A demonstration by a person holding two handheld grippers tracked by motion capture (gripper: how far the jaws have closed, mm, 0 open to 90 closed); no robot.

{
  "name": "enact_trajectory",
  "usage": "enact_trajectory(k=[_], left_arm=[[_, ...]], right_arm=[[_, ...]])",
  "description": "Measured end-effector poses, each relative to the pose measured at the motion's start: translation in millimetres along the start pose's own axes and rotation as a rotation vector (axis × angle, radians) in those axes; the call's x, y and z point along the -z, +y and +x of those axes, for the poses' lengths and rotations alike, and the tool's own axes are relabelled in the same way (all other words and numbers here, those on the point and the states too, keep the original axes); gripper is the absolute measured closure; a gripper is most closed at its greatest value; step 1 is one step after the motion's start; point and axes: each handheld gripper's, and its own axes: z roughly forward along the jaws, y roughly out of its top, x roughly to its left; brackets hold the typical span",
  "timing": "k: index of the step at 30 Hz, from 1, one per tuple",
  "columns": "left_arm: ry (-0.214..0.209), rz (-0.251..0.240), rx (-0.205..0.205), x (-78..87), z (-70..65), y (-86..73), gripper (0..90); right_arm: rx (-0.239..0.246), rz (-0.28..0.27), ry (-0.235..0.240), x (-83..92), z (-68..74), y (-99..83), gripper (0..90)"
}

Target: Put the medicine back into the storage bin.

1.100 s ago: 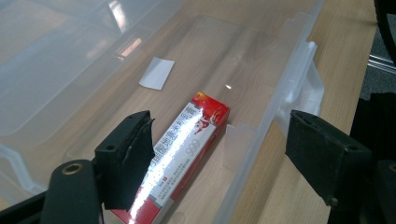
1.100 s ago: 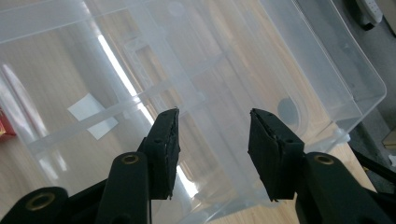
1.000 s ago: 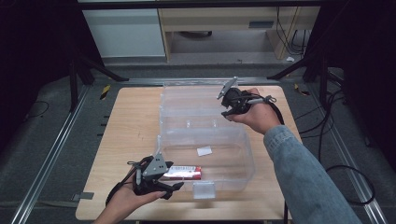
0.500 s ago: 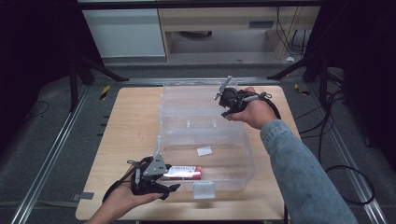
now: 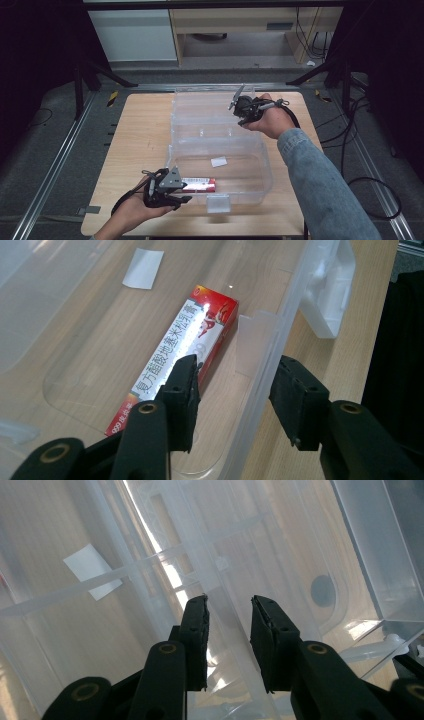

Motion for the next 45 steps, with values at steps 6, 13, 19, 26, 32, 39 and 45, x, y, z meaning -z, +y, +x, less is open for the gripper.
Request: enact_trajectory(k=[6,13,19,26,32,39,45], left_arm=[[-0.019,-0.012,0.01,-2.1,4.1,0.9,72.4],[-0.056,-0.006,0.009,-10.0,19.3,10.9,74.1],[-0.05,-0.004,0.008,-13.4,29.7,14.7,73.5],[-0.049,-0.011,0.0,-14.5,30.0,14.6,74.1],[-0.039,-0.014,-0.003,-14.9,29.3,14.8,74.2],[-0.012,-0.011,-0.013,-15.5,26.4,15.6,73.9],[0.024,0.013,-0.033,-17.2,23.3,15.8,73.7]], right_arm=[[-0.003,0.01,-0.01,-1.5,-4.9,-1.6,69.1],[-0.011,0.012,-0.03,-5.6,-16.3,-2.8,69.0],[-0.02,0.018,-0.031,-9.5,-25.5,-1.4,69.2],[-0.017,0.012,-0.027,-11.3,-26.1,1.9,71.0],[-0.002,0.004,-0.008,-7.4,-26.2,1.3,74.0],[0.032,0.004,0.011,-2.0,-25.7,2.6,78.1],[0.032,0.002,0.018,3.9,-21.0,2.3,80.4]])
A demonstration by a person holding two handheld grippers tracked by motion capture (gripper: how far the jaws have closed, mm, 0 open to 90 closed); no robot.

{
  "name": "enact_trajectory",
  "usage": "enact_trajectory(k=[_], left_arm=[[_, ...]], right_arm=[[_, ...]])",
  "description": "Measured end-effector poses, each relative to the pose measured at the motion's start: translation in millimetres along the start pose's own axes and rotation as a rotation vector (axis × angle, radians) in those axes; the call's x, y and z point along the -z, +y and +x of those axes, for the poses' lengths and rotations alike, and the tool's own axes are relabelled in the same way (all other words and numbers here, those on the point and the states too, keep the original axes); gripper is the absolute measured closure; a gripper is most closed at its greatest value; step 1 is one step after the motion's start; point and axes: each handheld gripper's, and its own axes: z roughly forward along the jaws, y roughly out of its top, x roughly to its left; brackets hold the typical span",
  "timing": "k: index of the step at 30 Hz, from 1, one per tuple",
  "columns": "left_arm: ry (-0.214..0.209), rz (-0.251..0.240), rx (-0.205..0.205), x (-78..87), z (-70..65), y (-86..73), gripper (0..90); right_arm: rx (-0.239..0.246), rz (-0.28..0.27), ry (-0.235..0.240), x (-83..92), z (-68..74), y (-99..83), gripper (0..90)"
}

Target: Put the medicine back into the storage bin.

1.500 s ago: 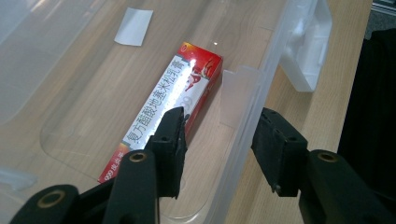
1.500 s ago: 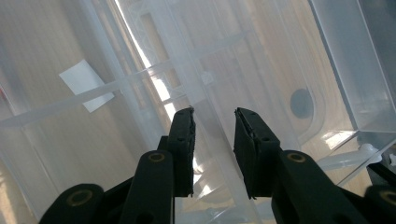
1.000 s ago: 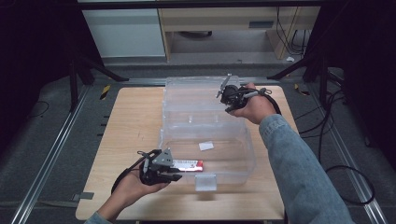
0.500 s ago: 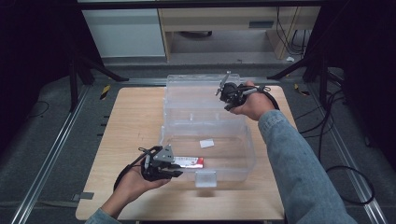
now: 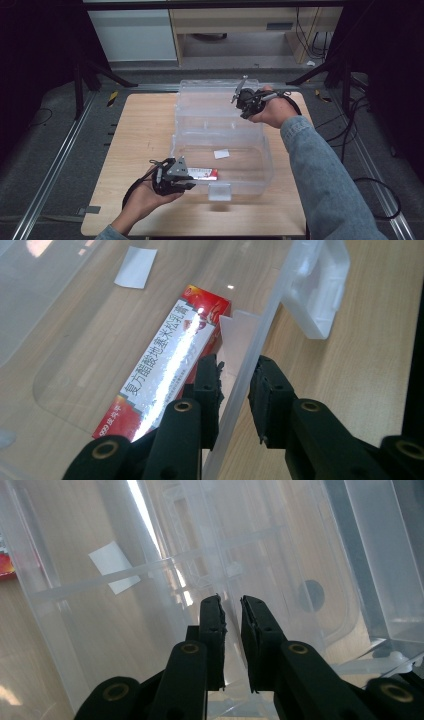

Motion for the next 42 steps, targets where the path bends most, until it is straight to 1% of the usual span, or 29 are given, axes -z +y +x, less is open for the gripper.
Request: enact_trajectory(k=[2,3,9,11,13,19,21,26,28,32,34,36,39,42], left_arm=[[-0.003,-0.003,0.009,-0.3,0.6,-0.3,73.5],[-0.005,-0.003,0.011,-0.4,1.0,-0.4,73.6],[-0.005,-0.001,0.011,-0.5,1.1,-0.1,73.5],[-0.006,-0.002,0.011,-0.6,1.1,-0.3,73.4],[-0.006,-0.003,0.012,-0.5,1.0,-0.5,73.5],[0.001,-0.01,0.02,-0.8,0.3,-1.0,73.0],[0.002,-0.008,0.022,-0.7,0.2,-0.8,73.0],[0.006,-0.01,0.019,-0.9,-0.6,-0.8,72.7],[0.011,-0.008,0.008,-0.8,-1.2,-0.8,72.6],[0.013,-0.009,0.019,-1.1,-1.8,-0.5,72.1],[0.014,-0.006,0.022,-1.1,-1.7,-0.2,71.9],[0.014,-0.006,0.021,-1.1,-1.8,0.0,71.8],[0.018,-0.005,0.025,-1.3,-2.0,0.3,71.7],[0.022,-0.01,0.033,-1.8,-1.5,1.1,71.2]], right_arm=[[0.007,-0.002,0.002,2.7,1.0,-0.6,81.0],[0.0,-0.001,0.004,4.2,1.6,-1.0,81.2],[-0.002,-0.024,0.015,12.8,5.2,-1.9,83.1],[0.001,-0.028,0.019,17.9,8.5,-1.2,83.7],[0.005,-0.03,0.017,19.0,9.3,-1.3,83.7],[0.012,-0.044,0.018,31.2,19.2,-3.1,84.5],[0.019,-0.044,0.018,32.5,20.0,-3.3,84.6],[0.026,-0.052,0.014,41.1,29.6,-4.4,85.2],[0.031,-0.061,0.014,44.4,33.7,-5.4,85.4],[0.041,-0.073,0.015,50.9,42.1,-8.7,85.9],[0.056,-0.077,0.015,53.7,45.4,-10.3,85.9],[0.054,-0.083,0.016,55.6,48.2,-11.8,85.9],[0.055,-0.091,0.016,56.4,49.2,-13.5,85.8],[0.051,-0.09,0.02,54.8,46.3,-13.6,85.4]])
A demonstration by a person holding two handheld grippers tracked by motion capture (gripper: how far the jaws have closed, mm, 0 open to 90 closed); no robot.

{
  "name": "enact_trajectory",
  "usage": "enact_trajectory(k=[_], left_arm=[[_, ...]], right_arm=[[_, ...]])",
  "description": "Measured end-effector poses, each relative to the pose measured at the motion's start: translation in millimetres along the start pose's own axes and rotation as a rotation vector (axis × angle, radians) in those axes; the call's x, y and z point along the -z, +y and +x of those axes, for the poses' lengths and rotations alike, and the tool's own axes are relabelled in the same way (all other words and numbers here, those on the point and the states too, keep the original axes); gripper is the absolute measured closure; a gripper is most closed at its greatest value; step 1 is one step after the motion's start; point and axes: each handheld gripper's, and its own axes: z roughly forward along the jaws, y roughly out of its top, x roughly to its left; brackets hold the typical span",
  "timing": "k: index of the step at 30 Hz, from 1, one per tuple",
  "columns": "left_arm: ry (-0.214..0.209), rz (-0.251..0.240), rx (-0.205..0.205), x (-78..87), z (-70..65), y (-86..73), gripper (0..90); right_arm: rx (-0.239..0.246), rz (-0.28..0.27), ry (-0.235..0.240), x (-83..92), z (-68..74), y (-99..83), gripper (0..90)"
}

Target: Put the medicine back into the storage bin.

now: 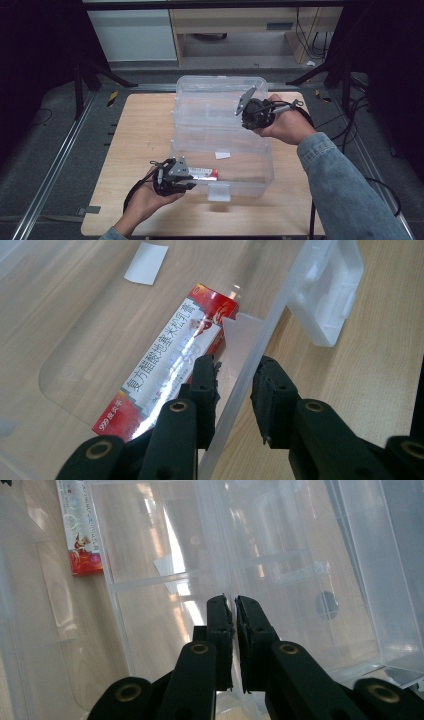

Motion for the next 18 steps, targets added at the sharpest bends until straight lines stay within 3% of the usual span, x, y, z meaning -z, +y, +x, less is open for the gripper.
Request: enact_trajectory(k=[11,18], left_arm=[[0.03,-0.017,0.023,-11.4,2.8,12.2,71.6],[0.029,-0.017,0.019,-11.5,3.1,11.1,71.6]], right_arm=[[-0.024,0.018,-0.012,-8.7,-21.7,1.0,83.3],[-0.019,0.008,-0.013,-6.5,-19.0,-0.4,83.6]])
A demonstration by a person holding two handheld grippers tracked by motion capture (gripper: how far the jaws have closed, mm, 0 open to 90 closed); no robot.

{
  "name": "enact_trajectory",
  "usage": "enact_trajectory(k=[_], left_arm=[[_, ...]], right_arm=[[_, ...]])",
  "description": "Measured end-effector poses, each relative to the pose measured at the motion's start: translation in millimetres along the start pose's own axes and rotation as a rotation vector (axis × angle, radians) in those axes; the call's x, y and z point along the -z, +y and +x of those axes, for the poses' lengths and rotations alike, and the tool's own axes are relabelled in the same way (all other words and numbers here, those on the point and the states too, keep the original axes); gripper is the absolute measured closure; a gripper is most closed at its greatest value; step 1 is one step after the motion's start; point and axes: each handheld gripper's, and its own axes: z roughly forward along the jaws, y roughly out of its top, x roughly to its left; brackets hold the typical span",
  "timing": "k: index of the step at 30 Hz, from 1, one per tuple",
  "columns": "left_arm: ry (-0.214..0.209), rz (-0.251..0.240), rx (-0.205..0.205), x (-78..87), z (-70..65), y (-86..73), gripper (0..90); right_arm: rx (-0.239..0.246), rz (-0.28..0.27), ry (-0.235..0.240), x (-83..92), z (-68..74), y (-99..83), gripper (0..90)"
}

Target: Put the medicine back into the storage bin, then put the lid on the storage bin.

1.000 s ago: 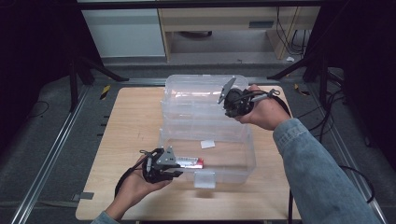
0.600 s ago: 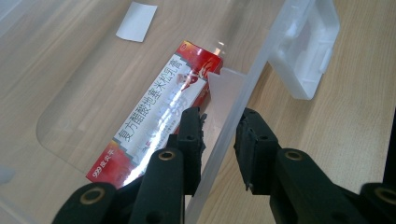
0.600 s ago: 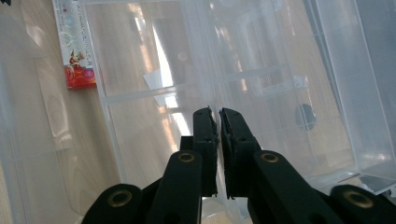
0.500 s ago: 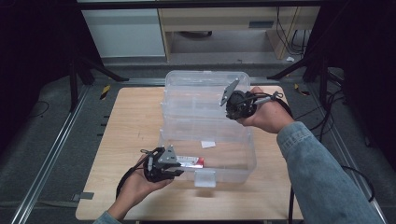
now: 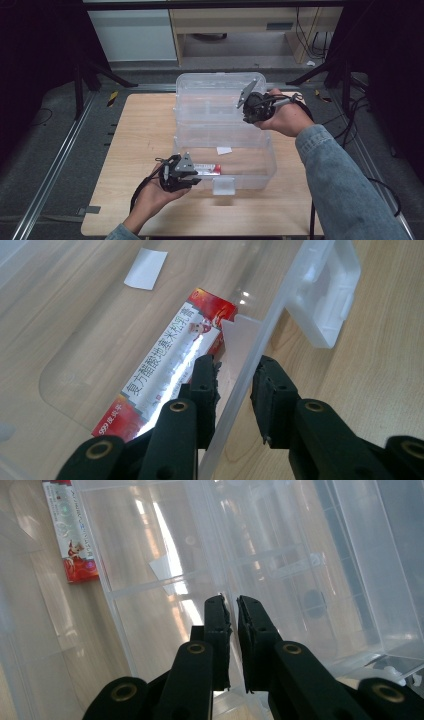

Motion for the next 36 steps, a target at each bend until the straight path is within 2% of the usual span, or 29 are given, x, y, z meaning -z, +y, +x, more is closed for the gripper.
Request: enact_trajectory(k=[9,15,26,36], left_arm=[[0.011,-0.003,0.0,-0.2,-1.1,0.0,71.2],[0.009,-0.005,-0.003,-0.2,-0.8,-0.3,71.0],[0.02,-0.018,0.003,-0.7,-2.8,-1.5,69.9],[0.023,-0.02,0.002,-0.3,-3.4,-2.4,69.4]], right_arm=[[-0.011,-0.054,0.003,3.7,5.5,-5.8,84.4],[-0.002,-0.064,-0.011,7.9,14.7,-8.8,84.7],[-0.001,-0.09,-0.006,15.2,31.9,-16.7,85.1],[-0.02,-0.11,0.01,17.7,40.9,-23.8,84.7]])
